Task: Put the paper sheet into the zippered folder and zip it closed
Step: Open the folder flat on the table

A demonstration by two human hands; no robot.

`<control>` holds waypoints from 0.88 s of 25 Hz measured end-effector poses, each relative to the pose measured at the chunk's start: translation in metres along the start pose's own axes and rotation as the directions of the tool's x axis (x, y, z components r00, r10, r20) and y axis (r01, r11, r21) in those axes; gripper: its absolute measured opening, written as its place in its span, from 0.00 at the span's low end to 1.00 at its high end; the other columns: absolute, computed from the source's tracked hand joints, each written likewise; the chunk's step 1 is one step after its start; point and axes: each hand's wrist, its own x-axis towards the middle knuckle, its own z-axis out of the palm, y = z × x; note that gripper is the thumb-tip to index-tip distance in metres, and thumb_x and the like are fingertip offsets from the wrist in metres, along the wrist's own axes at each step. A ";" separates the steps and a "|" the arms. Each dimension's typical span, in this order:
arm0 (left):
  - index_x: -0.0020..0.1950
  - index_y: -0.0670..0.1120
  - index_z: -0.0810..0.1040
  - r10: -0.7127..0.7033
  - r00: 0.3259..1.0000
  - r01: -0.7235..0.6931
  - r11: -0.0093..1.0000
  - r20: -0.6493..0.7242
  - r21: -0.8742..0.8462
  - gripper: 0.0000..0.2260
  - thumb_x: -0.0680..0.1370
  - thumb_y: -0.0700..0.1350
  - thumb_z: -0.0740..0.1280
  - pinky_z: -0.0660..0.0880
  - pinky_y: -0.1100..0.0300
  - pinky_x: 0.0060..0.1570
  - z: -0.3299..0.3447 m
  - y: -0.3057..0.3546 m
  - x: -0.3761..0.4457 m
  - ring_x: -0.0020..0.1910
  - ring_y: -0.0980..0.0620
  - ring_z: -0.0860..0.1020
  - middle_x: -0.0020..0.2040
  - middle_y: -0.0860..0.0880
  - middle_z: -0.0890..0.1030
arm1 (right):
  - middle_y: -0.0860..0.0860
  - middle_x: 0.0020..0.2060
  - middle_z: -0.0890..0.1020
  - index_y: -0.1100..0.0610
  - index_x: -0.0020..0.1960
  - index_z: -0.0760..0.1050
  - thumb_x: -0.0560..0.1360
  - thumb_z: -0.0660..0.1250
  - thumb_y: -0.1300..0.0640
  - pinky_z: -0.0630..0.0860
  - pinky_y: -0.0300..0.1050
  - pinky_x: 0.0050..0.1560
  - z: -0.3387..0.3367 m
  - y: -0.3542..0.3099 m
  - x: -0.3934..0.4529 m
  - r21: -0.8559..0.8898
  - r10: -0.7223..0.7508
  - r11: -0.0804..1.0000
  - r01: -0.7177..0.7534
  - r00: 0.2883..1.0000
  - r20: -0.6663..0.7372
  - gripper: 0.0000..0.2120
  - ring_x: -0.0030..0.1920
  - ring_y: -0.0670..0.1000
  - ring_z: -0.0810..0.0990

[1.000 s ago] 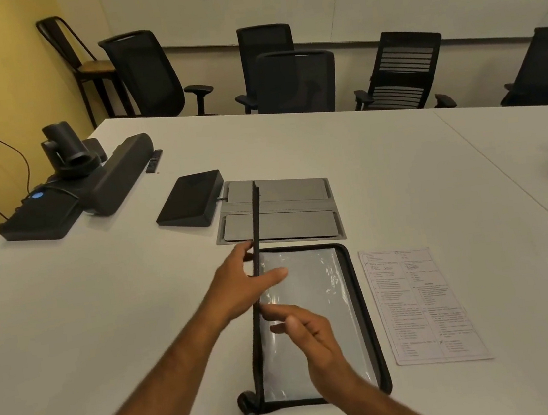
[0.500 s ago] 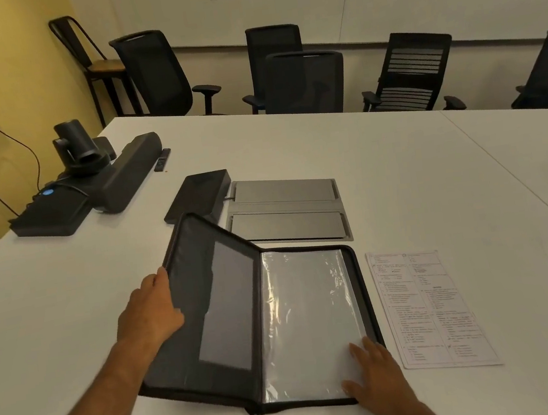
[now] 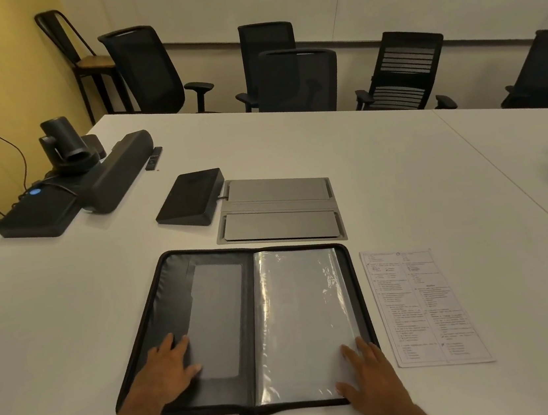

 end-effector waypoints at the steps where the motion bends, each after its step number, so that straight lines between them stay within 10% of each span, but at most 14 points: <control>1: 0.80 0.51 0.48 -0.005 1.000 0.006 1.000 0.010 -0.027 0.35 0.79 0.62 0.60 0.57 0.46 0.74 0.001 0.000 -0.001 0.78 0.39 0.48 0.80 0.46 0.46 | 0.51 0.78 0.47 0.44 0.77 0.49 0.73 0.57 0.33 0.50 0.54 0.77 0.000 0.000 0.000 -0.001 0.001 1.000 -0.001 1.000 0.001 0.37 0.77 0.57 0.46; 14: 0.70 0.51 0.69 -0.012 0.940 0.038 0.997 -0.342 0.069 0.28 0.76 0.66 0.60 0.71 0.48 0.59 -0.010 0.025 0.017 0.66 0.45 0.69 0.69 0.49 0.71 | 0.49 0.75 0.61 0.47 0.74 0.58 0.73 0.58 0.33 0.60 0.50 0.74 -0.013 0.012 0.007 0.175 -0.024 0.984 0.039 0.996 -0.088 0.34 0.74 0.52 0.59; 22: 0.69 0.49 0.71 0.137 0.919 -0.279 0.890 -0.370 -0.361 0.26 0.75 0.57 0.70 0.71 0.56 0.62 -0.010 0.165 0.037 0.64 0.49 0.72 0.66 0.48 0.74 | 0.55 0.65 0.76 0.56 0.69 0.69 0.72 0.69 0.43 0.69 0.51 0.66 -0.066 0.079 0.031 0.466 0.245 0.881 -0.086 0.924 -0.293 0.30 0.65 0.54 0.73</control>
